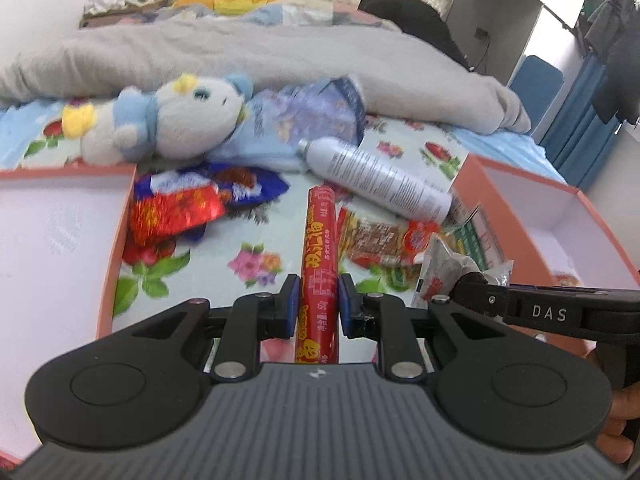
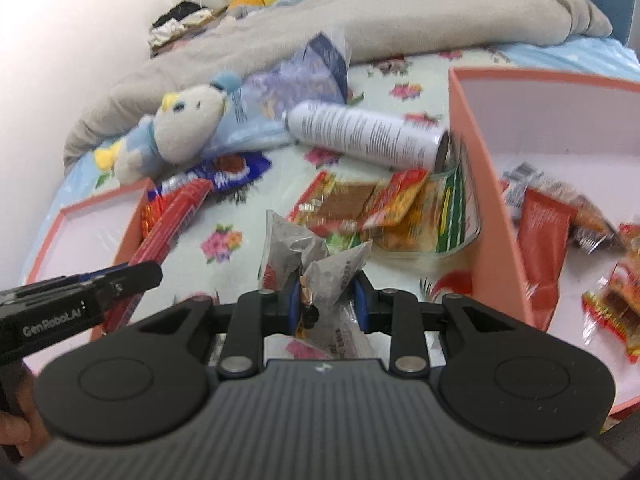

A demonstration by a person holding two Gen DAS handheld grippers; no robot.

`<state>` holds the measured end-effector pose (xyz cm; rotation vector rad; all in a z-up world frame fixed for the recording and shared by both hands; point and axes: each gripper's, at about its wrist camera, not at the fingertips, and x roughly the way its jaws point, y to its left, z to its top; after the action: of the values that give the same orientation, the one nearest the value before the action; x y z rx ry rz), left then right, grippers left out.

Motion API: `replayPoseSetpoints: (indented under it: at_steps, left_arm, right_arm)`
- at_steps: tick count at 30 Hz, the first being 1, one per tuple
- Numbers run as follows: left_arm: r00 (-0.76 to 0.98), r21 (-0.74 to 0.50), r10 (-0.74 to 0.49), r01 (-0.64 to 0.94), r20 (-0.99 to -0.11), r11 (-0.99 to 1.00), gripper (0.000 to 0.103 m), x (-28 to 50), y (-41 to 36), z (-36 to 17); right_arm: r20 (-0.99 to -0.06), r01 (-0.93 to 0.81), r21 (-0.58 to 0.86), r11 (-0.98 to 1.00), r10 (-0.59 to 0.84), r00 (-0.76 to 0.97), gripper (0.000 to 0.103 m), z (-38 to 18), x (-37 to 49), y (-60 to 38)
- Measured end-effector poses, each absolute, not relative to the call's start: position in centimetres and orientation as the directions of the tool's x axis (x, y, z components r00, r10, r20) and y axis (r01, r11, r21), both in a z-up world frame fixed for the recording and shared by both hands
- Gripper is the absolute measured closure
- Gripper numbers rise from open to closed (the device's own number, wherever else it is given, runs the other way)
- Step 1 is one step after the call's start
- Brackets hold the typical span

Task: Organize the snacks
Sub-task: 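Lift the sausage stick with left tool while right tool lifts the clear snack, then carry the sausage stick and clear snack over the pink box with both tools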

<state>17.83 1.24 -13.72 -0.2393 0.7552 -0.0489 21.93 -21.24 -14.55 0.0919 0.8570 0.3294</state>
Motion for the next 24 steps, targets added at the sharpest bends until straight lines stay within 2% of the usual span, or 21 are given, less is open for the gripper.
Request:
replayPoseSetpoints:
  at_steps: [24]
  left_arm:
    - [0.805,-0.244,-0.203,0.076,-0.557,0.967,0.079,20.4,-3.2,-2.6]
  right_arm:
    - [-0.572,-0.255,0.188,0.949,0.317,0.757,0.073,-3.9,22.9,-25.3]
